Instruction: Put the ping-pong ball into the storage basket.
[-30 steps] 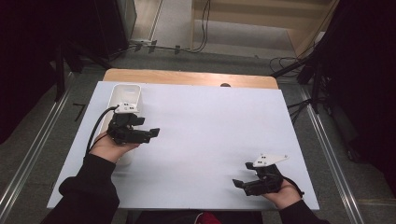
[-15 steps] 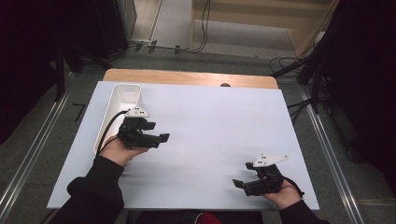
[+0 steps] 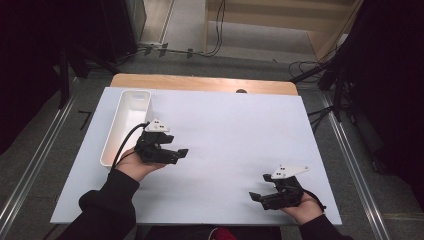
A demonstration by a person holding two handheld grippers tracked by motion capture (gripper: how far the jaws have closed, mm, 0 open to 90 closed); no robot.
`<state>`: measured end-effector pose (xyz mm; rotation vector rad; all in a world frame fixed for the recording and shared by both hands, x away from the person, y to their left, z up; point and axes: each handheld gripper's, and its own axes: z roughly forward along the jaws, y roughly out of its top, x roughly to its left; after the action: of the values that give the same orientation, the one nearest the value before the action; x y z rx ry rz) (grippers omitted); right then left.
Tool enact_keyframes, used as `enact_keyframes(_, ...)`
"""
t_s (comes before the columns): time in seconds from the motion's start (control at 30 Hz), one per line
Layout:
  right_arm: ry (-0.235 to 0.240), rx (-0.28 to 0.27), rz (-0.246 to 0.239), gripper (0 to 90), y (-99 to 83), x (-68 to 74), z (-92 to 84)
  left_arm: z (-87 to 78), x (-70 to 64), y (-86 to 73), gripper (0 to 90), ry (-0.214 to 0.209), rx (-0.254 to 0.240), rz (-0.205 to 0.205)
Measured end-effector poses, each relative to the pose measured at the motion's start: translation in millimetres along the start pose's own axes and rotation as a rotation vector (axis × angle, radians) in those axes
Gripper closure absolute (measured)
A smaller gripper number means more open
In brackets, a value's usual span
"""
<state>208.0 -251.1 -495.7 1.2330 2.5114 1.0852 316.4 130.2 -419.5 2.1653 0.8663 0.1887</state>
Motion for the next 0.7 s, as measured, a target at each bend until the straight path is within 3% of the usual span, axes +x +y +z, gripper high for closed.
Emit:
enact_keyframes(0.2,0.001,0.001,0.001,15.0,-0.2,-0.1,-0.4,1.0,0.8,-5.1,27.6,-0.010,-0.013,-0.002)
enact_keyframes(0.47,0.000,0.001,0.002,14.9,-0.1,0.0,-0.2,4.5,-1.4,-15.7,27.5,-0.039,0.017,0.014)
enact_keyframes(0.7,0.002,0.001,0.002,14.9,-0.1,-0.1,-0.2,5.6,-6.9,-22.9,23.7,-0.035,-0.022,0.046)
